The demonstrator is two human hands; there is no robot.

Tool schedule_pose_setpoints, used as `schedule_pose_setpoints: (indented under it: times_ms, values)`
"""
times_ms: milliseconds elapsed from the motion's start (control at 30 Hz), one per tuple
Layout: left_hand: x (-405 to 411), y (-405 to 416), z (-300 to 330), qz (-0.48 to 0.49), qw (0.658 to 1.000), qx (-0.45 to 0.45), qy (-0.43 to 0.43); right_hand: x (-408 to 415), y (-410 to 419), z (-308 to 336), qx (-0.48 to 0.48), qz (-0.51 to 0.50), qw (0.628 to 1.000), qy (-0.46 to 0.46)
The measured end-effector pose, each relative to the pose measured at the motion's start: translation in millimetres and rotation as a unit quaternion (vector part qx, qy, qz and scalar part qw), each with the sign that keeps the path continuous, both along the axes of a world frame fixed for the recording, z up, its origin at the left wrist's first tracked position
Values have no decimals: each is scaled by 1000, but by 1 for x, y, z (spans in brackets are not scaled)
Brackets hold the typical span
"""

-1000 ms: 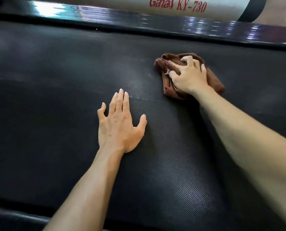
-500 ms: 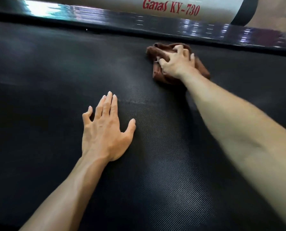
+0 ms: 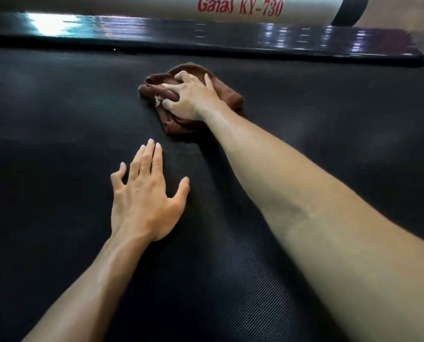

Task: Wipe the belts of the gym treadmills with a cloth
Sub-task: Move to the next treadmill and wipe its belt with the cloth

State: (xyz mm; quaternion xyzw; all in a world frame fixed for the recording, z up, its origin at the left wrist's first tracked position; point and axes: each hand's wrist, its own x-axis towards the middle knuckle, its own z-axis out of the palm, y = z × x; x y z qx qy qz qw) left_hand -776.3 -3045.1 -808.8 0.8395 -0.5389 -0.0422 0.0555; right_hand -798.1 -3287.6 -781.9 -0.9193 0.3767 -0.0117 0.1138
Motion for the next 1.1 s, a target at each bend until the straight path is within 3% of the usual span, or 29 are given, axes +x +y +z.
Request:
schedule_pose_setpoints:
  times_ms: [100, 333, 500, 600, 733, 867, 967, 1100]
  values:
    - [1, 1, 1, 4, 1000, 2, -6, -29, -27, -1, -7, -14, 1000, 9]
    - [-3, -1, 0, 2, 1000, -8, -2, -163, -90, -5, 1, -249, 968, 31]
    - [-4, -1, -1, 6, 1000, -15, -3, -139, -83, -3, 5, -355, 935, 32]
    - [-4, -1, -2, 6, 1000, -21, -1, -77, -64, -2, -12, -297, 954, 30]
    - [0, -2, -2, 1, 1000, -11, 1, 22, -5, -7, -24, -98, 995, 26]
    - [2, 0, 0, -2, 1000, -3, 1, 26, 24, 1, 19, 9, 1000, 16]
    - [2, 0, 1, -2, 1000, -9, 0, -33, 12, -2, 22, 3, 1000, 10]
    - [0, -1, -1, -2, 1000, -17, 0, -130, -27, -11, -32, -129, 991, 22]
